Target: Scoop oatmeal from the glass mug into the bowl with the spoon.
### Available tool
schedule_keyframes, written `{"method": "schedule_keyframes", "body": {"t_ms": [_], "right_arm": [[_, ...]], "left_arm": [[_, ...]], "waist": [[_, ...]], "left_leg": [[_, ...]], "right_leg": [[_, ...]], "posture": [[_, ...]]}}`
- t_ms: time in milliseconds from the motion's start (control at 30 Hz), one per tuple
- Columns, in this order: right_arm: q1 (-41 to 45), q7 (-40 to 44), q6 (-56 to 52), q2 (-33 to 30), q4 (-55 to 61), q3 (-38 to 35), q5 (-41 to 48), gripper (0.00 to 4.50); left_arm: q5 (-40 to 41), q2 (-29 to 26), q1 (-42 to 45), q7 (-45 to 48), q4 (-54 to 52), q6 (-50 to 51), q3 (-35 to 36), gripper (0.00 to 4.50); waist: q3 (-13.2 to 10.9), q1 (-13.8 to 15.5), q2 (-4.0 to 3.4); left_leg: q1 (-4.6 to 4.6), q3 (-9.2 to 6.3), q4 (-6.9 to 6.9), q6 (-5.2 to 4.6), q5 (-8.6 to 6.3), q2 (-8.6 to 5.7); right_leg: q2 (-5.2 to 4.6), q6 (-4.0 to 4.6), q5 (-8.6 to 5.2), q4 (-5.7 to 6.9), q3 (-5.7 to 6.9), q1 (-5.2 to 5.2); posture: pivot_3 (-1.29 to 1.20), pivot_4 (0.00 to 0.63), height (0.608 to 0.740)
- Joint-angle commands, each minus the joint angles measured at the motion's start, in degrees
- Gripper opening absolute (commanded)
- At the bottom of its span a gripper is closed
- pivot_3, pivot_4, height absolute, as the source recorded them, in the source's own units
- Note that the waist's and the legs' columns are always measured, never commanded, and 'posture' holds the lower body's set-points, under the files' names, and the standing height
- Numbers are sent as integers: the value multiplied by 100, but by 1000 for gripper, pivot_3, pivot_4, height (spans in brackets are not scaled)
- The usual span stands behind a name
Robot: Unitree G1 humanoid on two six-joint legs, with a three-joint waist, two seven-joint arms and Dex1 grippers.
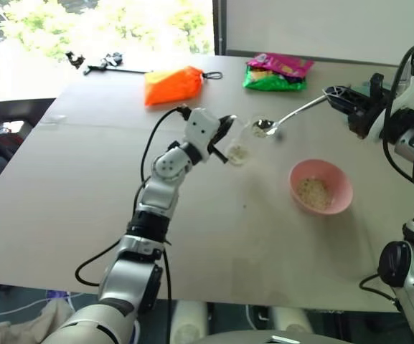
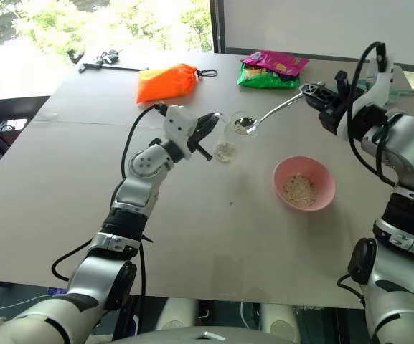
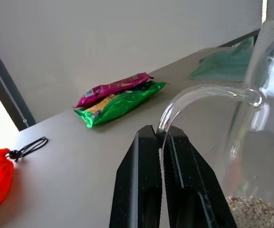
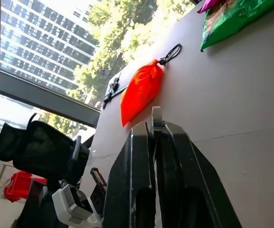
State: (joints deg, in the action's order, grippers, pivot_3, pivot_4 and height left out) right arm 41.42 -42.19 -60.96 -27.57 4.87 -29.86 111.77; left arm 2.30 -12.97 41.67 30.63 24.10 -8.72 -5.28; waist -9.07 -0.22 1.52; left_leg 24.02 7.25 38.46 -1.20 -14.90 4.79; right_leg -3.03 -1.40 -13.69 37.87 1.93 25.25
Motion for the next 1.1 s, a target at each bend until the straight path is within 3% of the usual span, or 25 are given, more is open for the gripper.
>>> {"method": "schedule_keyframes", "body": {"t_ms": [33, 300, 800, 1100], "right_arm": [[-65, 41, 305, -32, 456, -341, 123, 0], [-551, 323, 384, -32, 600, -846, 123, 0], [-1451, 1340, -36, -713, 291, -1612, 123, 0], [-2338, 1956, -278, -1397, 611, -1803, 123, 0]], "left_arm": [[-15, 80, 279, 48, 114, -338, -31, 49], [-91, 264, 637, 116, 787, -685, -70, 49], [-483, 788, 1439, -49, 2359, -1534, -207, 49], [-939, 684, 1597, -540, 2804, -1572, -273, 49]], "waist": [[0, -16, 0], [0, -27, 0], [0, 28, 0], [1, 90, -2]], "left_leg": [[0, 1, 0, 0, 0, 0], [-3, -1, -1, 0, 0, 0], [-4, -1, -2, -1, 0, -3], [-5, -2, -2, -1, 0, -4]], "right_leg": [[0, 0, 0, 0, -1, 0], [2, 0, 0, 1, -2, -1], [4, -1, 0, 0, -3, -2], [4, -1, 0, -1, -4, -2]], "posture": [[0, 150, 740], [0, 150, 740], [0, 150, 740], [0, 150, 740]]}}
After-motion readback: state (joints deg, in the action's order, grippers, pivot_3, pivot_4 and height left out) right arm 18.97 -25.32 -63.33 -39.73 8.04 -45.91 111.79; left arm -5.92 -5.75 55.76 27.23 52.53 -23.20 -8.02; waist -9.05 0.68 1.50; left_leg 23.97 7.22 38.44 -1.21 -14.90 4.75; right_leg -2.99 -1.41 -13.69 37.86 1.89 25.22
